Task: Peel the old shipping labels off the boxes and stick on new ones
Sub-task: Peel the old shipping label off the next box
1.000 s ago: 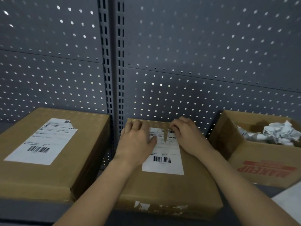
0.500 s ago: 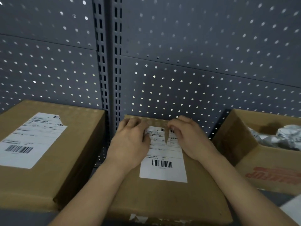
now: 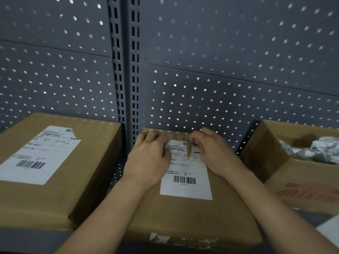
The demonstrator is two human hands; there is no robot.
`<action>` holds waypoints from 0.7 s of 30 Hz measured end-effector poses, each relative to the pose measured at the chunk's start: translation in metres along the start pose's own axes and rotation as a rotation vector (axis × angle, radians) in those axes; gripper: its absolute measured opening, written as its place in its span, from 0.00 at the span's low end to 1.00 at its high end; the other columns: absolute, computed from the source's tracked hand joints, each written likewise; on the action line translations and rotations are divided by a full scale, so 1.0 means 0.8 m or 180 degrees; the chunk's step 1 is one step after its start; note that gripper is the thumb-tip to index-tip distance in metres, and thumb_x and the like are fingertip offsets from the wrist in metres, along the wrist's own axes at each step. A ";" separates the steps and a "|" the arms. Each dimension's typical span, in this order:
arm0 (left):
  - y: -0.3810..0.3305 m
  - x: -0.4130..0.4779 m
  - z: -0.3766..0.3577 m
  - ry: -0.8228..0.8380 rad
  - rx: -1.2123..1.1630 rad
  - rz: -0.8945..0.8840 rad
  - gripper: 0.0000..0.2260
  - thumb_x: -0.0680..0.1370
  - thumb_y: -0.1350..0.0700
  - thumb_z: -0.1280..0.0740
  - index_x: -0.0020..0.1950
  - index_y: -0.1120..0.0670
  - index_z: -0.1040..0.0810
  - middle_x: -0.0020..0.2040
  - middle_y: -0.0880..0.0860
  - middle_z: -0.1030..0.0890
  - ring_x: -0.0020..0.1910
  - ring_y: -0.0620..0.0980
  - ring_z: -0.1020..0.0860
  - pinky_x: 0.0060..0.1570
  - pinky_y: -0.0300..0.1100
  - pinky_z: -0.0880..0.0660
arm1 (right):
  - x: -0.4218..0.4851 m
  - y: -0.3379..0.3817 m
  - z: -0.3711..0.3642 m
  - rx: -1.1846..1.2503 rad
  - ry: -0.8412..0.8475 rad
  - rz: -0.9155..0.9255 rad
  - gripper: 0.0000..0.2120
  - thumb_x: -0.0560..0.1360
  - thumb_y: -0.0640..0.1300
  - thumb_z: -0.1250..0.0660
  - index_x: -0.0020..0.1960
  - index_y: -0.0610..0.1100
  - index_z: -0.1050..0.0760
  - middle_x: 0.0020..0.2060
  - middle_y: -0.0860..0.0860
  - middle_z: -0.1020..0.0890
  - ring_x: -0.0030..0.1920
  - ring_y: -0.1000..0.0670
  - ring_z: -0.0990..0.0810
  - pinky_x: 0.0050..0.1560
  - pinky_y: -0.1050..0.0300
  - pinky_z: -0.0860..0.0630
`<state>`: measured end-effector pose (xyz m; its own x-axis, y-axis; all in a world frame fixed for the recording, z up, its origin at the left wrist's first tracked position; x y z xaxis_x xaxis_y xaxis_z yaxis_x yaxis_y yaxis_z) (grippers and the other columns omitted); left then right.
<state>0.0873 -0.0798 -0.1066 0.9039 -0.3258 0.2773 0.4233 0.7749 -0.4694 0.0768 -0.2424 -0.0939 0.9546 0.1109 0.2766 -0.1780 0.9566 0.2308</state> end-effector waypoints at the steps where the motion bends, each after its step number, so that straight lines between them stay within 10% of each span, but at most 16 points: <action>1: 0.000 0.000 0.000 -0.0002 0.0003 0.0001 0.17 0.79 0.50 0.40 0.68 0.47 0.27 0.69 0.48 0.29 0.68 0.53 0.37 0.65 0.46 0.34 | 0.000 0.000 0.001 0.0021 -0.0019 -0.0018 0.11 0.77 0.33 0.42 0.48 0.48 0.28 0.43 0.52 0.29 0.45 0.49 0.28 0.45 0.49 0.25; 21: 0.001 0.000 0.001 -0.0026 -0.0052 0.0040 0.16 0.80 0.50 0.40 0.68 0.46 0.27 0.69 0.47 0.29 0.68 0.53 0.37 0.64 0.47 0.33 | 0.001 -0.002 -0.005 -0.0117 0.0105 -0.0116 0.13 0.73 0.31 0.43 0.45 0.49 0.33 0.41 0.52 0.31 0.45 0.48 0.30 0.45 0.51 0.30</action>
<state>0.0876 -0.0791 -0.1065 0.9086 -0.3117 0.2779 0.4129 0.7700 -0.4864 0.0793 -0.2428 -0.0981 0.9677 0.0841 0.2376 -0.1347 0.9693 0.2055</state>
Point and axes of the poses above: each hand's wrist, its own x-axis towards the middle knuckle, its own z-axis out of the back of the hand, y = z × x, the point moved 8 cm from there along x, towards the middle knuckle
